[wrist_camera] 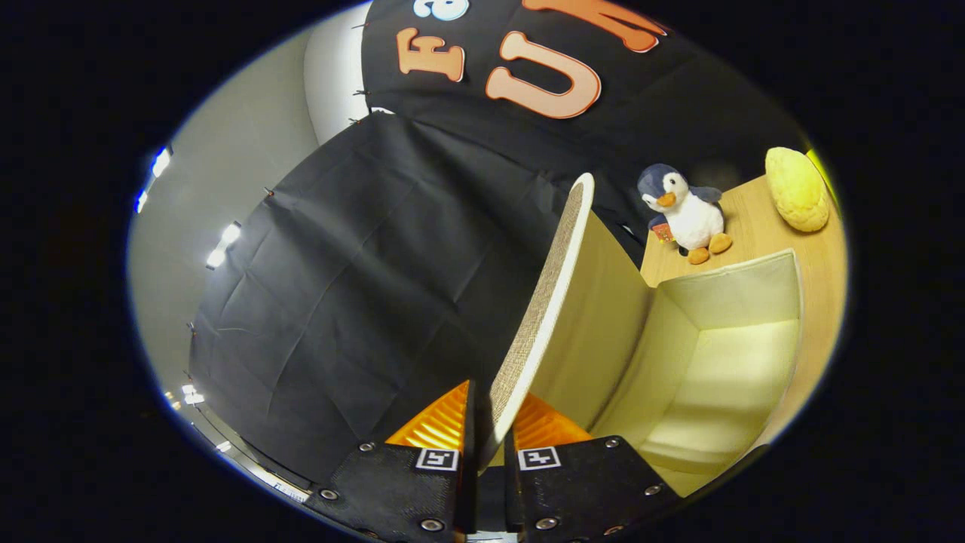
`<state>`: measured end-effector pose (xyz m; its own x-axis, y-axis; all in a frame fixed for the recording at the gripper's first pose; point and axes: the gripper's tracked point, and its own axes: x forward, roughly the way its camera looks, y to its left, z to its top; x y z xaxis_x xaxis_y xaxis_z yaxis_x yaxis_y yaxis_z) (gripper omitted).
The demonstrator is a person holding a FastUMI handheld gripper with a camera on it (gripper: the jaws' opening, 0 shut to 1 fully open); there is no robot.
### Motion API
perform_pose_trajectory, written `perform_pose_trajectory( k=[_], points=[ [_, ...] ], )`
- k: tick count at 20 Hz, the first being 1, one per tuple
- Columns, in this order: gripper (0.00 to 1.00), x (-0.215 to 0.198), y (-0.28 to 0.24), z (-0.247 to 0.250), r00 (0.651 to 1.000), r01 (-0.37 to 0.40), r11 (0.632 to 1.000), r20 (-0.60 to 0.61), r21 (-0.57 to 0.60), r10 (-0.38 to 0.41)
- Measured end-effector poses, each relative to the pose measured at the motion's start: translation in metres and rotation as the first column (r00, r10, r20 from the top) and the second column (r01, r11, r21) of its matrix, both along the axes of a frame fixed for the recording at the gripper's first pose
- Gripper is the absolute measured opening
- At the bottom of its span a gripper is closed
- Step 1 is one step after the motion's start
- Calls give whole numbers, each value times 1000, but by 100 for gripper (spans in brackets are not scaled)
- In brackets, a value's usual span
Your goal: Open the storage box then place both shoes into the box .Put the left shoe in first, then the right shoe, with the right side of both shoes facing outward in a uniform manner.
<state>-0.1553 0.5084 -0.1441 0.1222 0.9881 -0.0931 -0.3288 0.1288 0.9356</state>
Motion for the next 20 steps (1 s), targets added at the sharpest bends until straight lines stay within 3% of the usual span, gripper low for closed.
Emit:
perform_pose_trajectory(
  k=[5, 8, 11, 12, 16, 20],
  points=[
    [24, -5, 43, 11, 991, 4, 997, 132, -72, 5],
    [30, -21, 66, 8, 990, -16, 995, 137, -103, 30],
    [48, -30, 70, -6, 989, -30, 991, 137, -133, 48],
    [57, -32, 72, -10, 987, -38, 988, 151, -148, 61],
    [74, -42, 58, -20, 981, -51, 978, 171, -201, 86],
    [79, -30, 12, -27, 972, -1, 972, 227, -237, 56]
  ],
)
